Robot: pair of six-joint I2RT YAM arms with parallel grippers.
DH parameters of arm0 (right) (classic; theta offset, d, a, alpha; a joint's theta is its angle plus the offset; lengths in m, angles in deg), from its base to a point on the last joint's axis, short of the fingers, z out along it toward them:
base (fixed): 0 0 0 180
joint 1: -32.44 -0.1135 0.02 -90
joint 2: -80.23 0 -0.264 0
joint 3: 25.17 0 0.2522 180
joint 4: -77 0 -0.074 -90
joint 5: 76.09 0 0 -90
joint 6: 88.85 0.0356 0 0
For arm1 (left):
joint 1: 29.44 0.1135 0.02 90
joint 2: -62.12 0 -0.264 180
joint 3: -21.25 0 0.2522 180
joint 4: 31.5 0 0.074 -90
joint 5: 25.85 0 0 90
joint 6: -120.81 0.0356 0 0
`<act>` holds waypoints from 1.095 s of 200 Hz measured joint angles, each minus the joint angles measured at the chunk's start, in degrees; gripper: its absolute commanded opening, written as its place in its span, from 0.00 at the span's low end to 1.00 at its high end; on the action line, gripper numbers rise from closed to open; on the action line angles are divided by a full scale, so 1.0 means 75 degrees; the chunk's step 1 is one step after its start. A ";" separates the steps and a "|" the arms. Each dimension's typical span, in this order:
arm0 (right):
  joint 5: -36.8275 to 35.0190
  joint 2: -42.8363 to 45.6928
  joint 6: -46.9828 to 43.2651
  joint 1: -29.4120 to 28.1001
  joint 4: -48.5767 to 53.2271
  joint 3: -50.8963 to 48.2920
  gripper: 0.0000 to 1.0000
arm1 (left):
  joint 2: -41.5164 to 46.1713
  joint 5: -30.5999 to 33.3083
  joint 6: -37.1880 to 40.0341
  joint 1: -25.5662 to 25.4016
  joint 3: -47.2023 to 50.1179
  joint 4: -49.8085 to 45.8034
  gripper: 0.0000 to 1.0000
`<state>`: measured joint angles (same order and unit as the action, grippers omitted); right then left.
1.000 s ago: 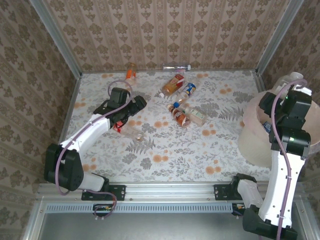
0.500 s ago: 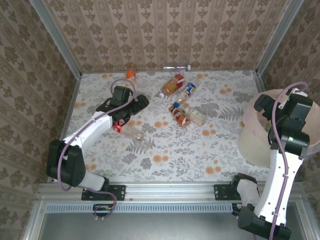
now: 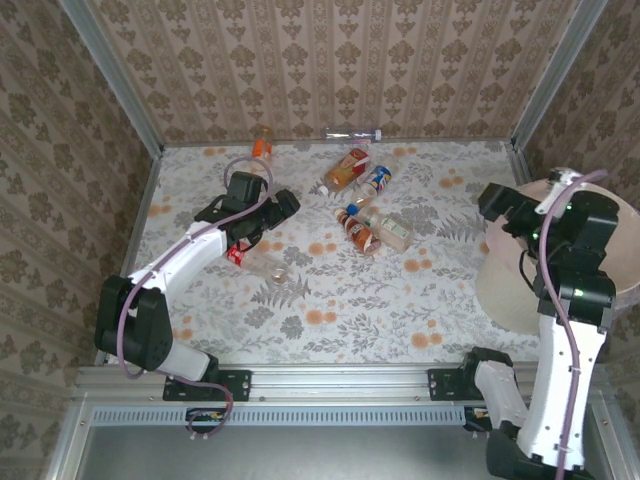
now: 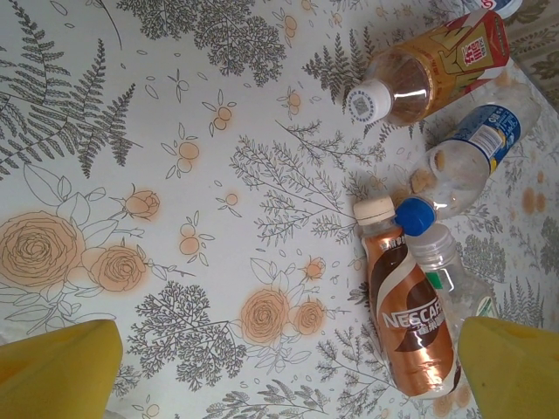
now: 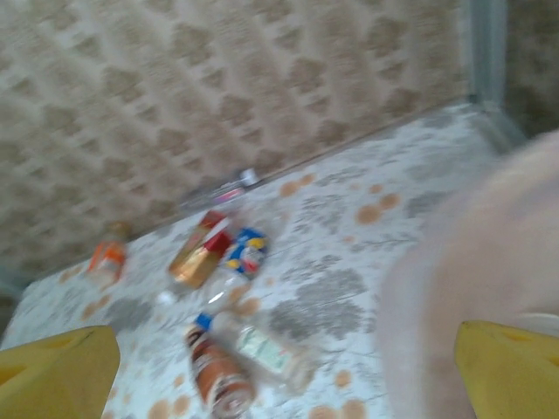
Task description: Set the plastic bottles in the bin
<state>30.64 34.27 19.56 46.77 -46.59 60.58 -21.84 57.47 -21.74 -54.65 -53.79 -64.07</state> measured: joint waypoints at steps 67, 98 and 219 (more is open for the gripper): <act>-0.1524 -0.1527 -0.0434 -0.3465 -0.0694 -0.0274 1.00 | 0.0000 0.0006 0.0000 -0.0029 0.0000 -0.0009 1.00; -0.1848 -0.2352 -0.0720 -0.4342 -0.1110 -0.0466 1.00 | 0.0000 0.0012 0.0000 -0.0026 0.0000 -0.0026 1.00; -0.2798 -0.5179 -0.1087 -0.5441 -0.2273 -0.1384 0.97 | 0.0003 0.0006 -0.0029 0.0073 0.0000 -0.0181 1.00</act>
<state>9.66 -4.57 11.41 5.96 -63.64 50.20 -21.82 57.51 -21.96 -54.10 -53.79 -65.43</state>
